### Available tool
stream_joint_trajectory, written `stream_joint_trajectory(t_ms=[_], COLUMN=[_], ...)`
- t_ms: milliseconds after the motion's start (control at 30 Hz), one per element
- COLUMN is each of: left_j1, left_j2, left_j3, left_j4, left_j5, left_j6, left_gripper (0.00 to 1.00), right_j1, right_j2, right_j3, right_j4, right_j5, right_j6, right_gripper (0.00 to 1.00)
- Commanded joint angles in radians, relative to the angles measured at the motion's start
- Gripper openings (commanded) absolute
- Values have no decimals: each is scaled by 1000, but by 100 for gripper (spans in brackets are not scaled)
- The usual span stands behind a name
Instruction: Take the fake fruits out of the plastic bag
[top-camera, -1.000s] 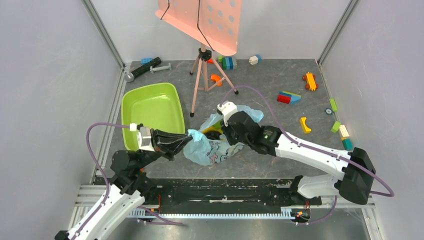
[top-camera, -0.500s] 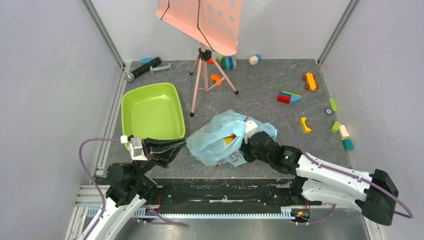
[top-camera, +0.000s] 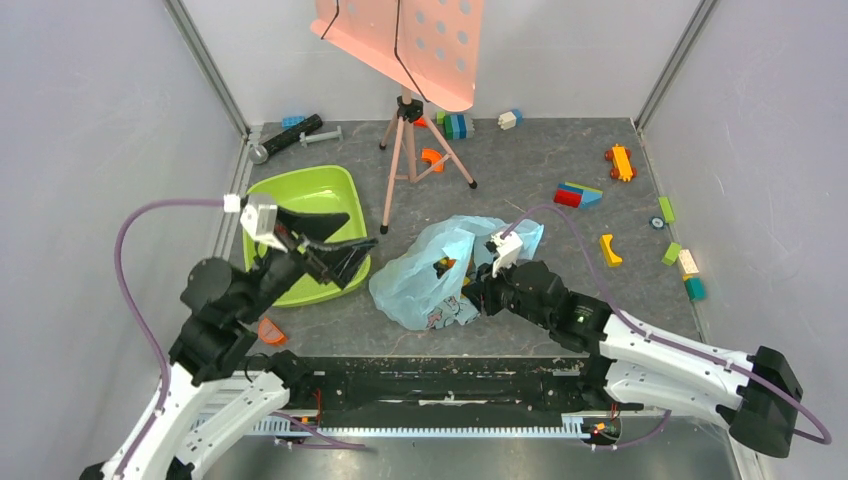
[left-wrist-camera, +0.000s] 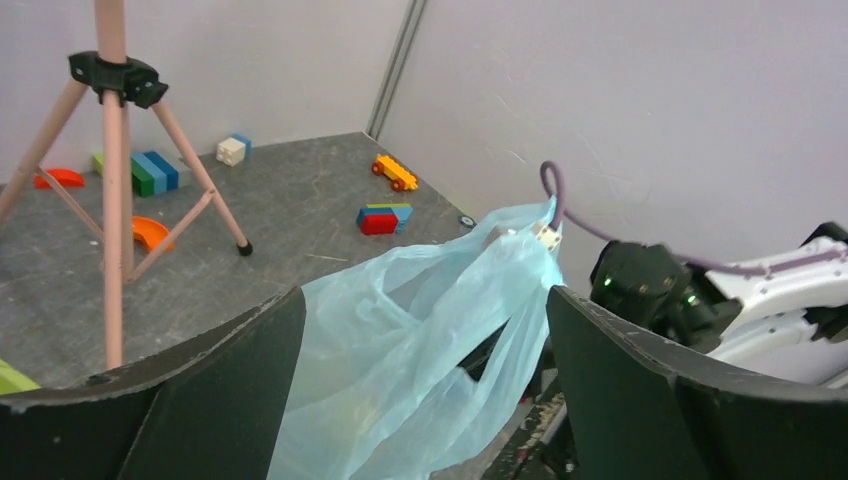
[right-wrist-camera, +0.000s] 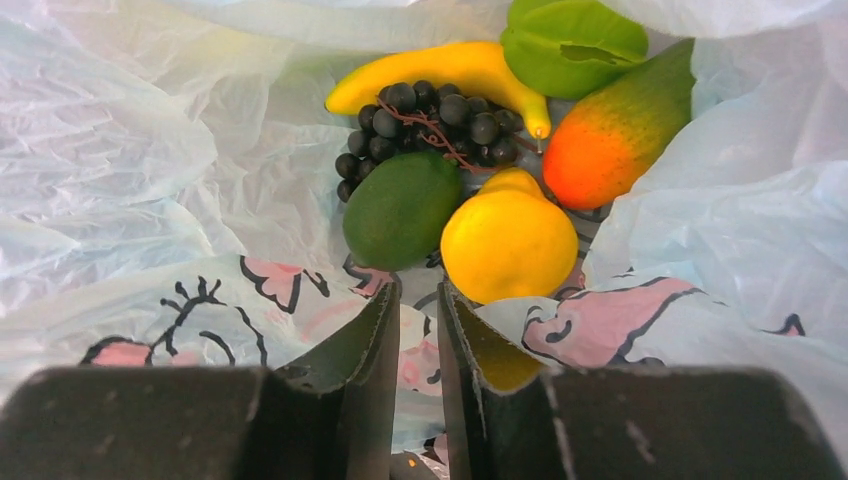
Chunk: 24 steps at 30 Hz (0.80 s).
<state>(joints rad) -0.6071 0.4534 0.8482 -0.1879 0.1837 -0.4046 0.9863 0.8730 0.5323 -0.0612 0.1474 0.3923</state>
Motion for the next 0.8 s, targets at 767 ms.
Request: stream_joint_trajectory(t_ms=[767], left_j1=[-538], left_j2=[755], left_j3=[677], left_j4=[-462], left_j5=[-433], left_j6=[7], left_gripper=[100], right_j1=[2], right_j2=[3], right_j3=[-64], right_j4=[193], right_j5=[3], right_j6=[140], right_gripper=[27])
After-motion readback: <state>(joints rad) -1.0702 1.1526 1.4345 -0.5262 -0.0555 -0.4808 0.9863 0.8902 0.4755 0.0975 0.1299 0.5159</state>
